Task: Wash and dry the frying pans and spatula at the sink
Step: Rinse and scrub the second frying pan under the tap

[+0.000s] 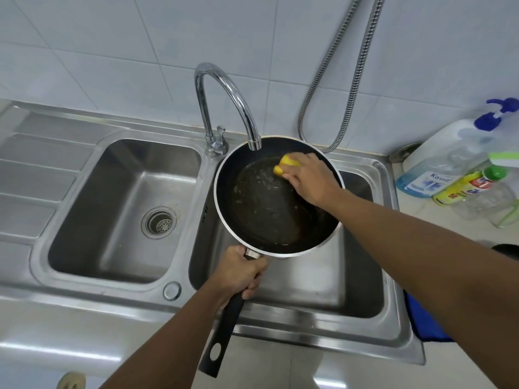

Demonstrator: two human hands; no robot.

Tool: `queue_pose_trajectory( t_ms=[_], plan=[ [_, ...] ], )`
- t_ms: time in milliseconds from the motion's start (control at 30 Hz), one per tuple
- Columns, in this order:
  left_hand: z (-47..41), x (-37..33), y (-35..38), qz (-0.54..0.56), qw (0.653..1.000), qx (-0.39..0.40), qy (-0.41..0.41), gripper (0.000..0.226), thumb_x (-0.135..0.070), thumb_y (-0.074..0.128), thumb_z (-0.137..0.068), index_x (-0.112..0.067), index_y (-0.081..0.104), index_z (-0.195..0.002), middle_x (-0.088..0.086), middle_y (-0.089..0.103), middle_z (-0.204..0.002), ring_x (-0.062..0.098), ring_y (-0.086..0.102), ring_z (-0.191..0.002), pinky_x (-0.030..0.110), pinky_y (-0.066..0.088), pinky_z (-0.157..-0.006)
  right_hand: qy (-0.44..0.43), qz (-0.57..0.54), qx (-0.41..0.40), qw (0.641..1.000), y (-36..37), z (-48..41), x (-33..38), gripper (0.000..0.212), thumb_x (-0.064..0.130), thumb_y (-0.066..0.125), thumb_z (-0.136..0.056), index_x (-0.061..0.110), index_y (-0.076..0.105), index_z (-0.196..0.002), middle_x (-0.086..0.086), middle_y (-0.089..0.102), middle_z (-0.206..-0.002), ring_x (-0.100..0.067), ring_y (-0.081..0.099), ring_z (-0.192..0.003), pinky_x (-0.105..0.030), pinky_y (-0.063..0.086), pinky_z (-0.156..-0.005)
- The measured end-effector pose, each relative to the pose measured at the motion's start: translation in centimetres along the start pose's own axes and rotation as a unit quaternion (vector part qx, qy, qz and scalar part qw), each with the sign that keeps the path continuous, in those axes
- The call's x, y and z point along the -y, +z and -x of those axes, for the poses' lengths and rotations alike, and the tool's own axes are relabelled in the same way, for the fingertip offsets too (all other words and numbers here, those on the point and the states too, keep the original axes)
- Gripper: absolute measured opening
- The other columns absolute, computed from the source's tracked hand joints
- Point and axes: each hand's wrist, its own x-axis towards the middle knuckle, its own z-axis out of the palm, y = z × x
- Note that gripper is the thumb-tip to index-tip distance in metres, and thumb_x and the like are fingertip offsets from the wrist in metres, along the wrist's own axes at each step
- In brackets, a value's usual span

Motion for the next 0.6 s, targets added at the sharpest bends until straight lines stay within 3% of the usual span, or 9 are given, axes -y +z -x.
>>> queue_pose_trajectory(
  t_ms=[133, 200, 367, 533, 600],
  plan=[
    [0.1, 0.1, 0.0, -0.017, 1.000, -0.005, 0.007, 0.028, -0.002, 0.059, -0.096, -0.006, 0.050, -0.070, 0.007, 0.045, -0.048, 0.015, 0.035, -0.033, 0.025, 0.032, -0.036, -0.033, -0.015, 0.038, 0.999, 0.8, -2.7, 4.4, 0.050, 0.035, 0.050, -0.104, 0.023, 0.040, -0.152, -0.012, 0.027, -0.158, -0.037, 0.039, -0.131, -0.054, 0.042, -0.108],
    [0.0, 0.1, -0.3, -0.032, 0.999, -0.009, 0.012, 0.026, -0.003, 0.059, -0.097, -0.005, 0.051, -0.073, 0.008, 0.046, -0.049, 0.016, 0.036, -0.034, 0.025, 0.033, -0.036, -0.093, -0.068, 0.053, 0.992, 1.3, -2.5, 6.7, 0.053, 0.027, 0.054, -0.103, 0.019, 0.040, -0.153, -0.014, 0.026, -0.160, -0.037, 0.038, -0.133, -0.051, 0.036, -0.115],
    [-0.7, 0.5, -0.7, -0.035, 0.999, -0.028, 0.003, 0.028, -0.001, 0.058, -0.095, -0.007, 0.047, -0.069, 0.007, 0.041, -0.047, 0.016, 0.031, -0.032, 0.023, 0.029, -0.034, -0.214, -0.187, 0.065, 0.957, 3.2, 1.6, 8.8, 0.034, 0.010, 0.070, -0.091, 0.019, 0.073, -0.124, -0.009, 0.055, -0.140, -0.027, 0.051, -0.115, -0.038, 0.041, -0.108],
    [-0.6, 0.9, -0.7, -0.027, 0.999, -0.020, -0.016, 0.023, 0.000, 0.057, -0.095, -0.005, 0.051, -0.074, 0.006, 0.041, -0.046, 0.015, 0.033, -0.032, 0.023, 0.030, -0.034, -0.184, -0.254, 0.059, 0.948, 3.8, 6.3, 5.2, 0.026, 0.006, 0.077, -0.074, 0.018, 0.084, -0.096, -0.004, 0.068, -0.110, -0.019, 0.062, -0.095, -0.026, 0.049, -0.089],
    [-0.4, 1.1, -0.6, -0.030, 0.999, -0.012, -0.018, 0.021, -0.001, 0.057, -0.095, -0.005, 0.052, -0.076, 0.008, 0.042, -0.048, 0.016, 0.034, -0.034, 0.024, 0.032, -0.035, -0.161, -0.245, 0.042, 0.955, 3.9, 7.7, 3.2, 0.020, 0.005, 0.078, -0.071, 0.015, 0.084, -0.088, -0.005, 0.068, -0.102, -0.019, 0.064, -0.087, -0.028, 0.052, -0.082]
  ],
)
